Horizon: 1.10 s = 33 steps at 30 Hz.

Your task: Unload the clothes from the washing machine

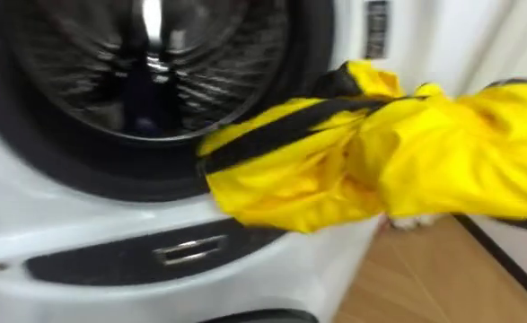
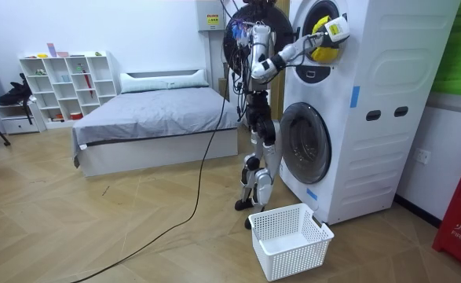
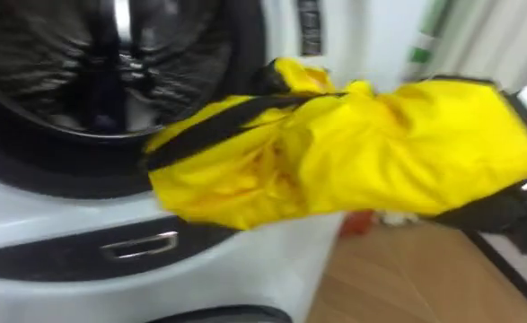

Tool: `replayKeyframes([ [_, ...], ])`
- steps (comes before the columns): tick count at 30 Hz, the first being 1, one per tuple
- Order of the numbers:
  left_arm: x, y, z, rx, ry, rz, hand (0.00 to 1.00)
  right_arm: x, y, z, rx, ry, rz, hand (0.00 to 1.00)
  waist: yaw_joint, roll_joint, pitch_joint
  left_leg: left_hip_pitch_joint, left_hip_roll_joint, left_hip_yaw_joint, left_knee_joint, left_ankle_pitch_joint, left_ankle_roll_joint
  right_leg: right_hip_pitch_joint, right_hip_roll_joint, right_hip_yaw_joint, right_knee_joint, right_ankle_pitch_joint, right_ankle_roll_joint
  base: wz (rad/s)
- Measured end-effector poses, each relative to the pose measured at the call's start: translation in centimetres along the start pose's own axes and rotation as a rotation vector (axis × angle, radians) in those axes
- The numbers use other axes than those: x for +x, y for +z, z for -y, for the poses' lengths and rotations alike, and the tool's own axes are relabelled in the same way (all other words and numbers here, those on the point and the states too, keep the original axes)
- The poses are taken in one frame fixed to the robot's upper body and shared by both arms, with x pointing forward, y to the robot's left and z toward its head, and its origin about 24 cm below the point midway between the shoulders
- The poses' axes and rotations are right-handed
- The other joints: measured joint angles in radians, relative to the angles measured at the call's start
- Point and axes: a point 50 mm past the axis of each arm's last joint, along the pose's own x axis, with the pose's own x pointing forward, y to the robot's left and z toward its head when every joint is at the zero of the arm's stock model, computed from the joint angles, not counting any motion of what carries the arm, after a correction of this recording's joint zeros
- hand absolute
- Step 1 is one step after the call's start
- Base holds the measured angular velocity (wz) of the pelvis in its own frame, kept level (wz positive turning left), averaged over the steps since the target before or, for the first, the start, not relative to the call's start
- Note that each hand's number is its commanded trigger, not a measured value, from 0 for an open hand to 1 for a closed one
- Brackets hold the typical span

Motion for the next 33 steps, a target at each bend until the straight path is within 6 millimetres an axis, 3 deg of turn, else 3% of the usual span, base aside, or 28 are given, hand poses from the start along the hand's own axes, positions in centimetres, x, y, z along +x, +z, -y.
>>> replayKeyframes([
  [4, 0.1, 0.6, 0.0, 0.0, -0.011, 0.019, 0.0, -0.8, -1.7, 0.3, 0.03, -0.017, -0.084, 1.0, -0.011, -0.001, -0.001, 0.027, 0.025, 0.082, -0.002, -0.019, -0.025, -0.007, 0.032, 0.035, 0.004, 0.006, -0.01, -0.61],
  [8, 0.1, 1.6, 0.4, 0.032, -0.03, 0.034, 0.0, -2.2, -4.4, 0.7, 0.095, -0.071, -0.203, 1.0, -0.022, -0.001, -0.0007, 0.027, 0.038, 0.127, 0.0, -0.027, -0.037, -0.026, 0.048, 0.052, 0.008, 0.01, -0.017, -0.4],
  [11, 0.0, 1.6, 0.9, 0.077, -0.054, 0.04, 0.0, -3.4, -6.6, 0.9, 0.143, -0.114, -0.294, 1.0, -0.02, 0.012, 0.0074, 0.026, 0.043, 0.158, 0.006, -0.031, -0.044, -0.036, 0.058, 0.082, 0.011, 0.012, -0.02, -0.33],
  [13, 0.1, 1.7, 1.0, 0.082, -0.065, 0.04, 0.0, -4.1, -8.1, 0.9, 0.18, -0.143, -0.356, 1.0, -0.023, 0.033, 0.0141, 0.021, 0.048, 0.171, 0.007, -0.038, -0.045, -0.05, 0.065, 0.094, 0.017, 0.012, -0.02, -0.22],
  [17, 0.1, 1.9, 1.1, 0.115, -0.08, 0.032, 0.0, -5.6, -11.5, -0.2, 0.278, -0.187, -0.484, 1.0, -0.025, 0.05, 0.0082, 0.007, 0.053, 0.19, 0.014, -0.039, -0.047, -0.066, 0.072, 0.112, 0.018, 0.016, -0.027, -0.14],
  [20, 0.0, 2.0, 1.6, 0.154, -0.096, 0.043, 0.0, -6.7, -13.7, -1.2, 0.335, -0.211, -0.582, 1.0, -0.028, 0.075, 0.0052, -0.006, 0.052, 0.193, 0.021, -0.039, -0.047, -0.083, 0.075, 0.123, 0.02, 0.018, -0.03, -0.12],
  [22, -0.2, 2.0, 2.0, 0.187, -0.11, 0.054, 0.0, -7.4, -15.0, -2.1, 0.351, -0.219, -0.646, 1.0, -0.028, 0.104, 0.0055, -0.015, 0.052, 0.203, 0.026, -0.039, -0.047, -0.093, 0.077, 0.136, 0.018, 0.02, -0.032, -0.18],
  [24, -0.3, 2.1, 2.3, 0.214, -0.121, 0.065, 0.0, -8.1, -16.0, -2.9, 0.377, -0.22, -0.7, 1.0, -0.036, 0.129, 0.0003, -0.026, 0.051, 0.204, 0.028, -0.039, -0.047, -0.104, 0.077, 0.142, 0.018, 0.02, -0.032, -0.09],
  [26, -0.4, 2.1, 2.8, 0.246, -0.139, 0.074, 0.0, -8.9, -17.1, -3.8, 0.403, -0.221, -0.76, 1.0, -0.038, 0.157, 0.002, -0.028, 0.049, 0.201, 0.029, -0.039, -0.047, -0.106, 0.078, 0.147, 0.018, 0.021, -0.032, -0.09],
  [29, -0.6, 2.2, 3.6, 0.238, -0.17, 0.088, 0.0, -10.2, -18.7, -5.4, 0.431, -0.244, -0.847, 1.0, -0.042, 0.193, -0.0063, -0.047, 0.049, 0.202, 0.031, -0.039, -0.047, -0.131, 0.08, 0.147, 0.031, 0.021, -0.031, -0.03],
  [33, -0.9, 3.2, 4.4, 0.213, -0.193, 0.124, 0.0, -11.6, -20.3, -6.3, 0.443, -0.307, -0.943, 1.0, -0.042, 0.232, 0.001, -0.085, 0.049, 0.202, 0.039, -0.039, -0.047, -0.18, 0.08, 0.145, 0.058, 0.018, -0.032, -0.02],
])
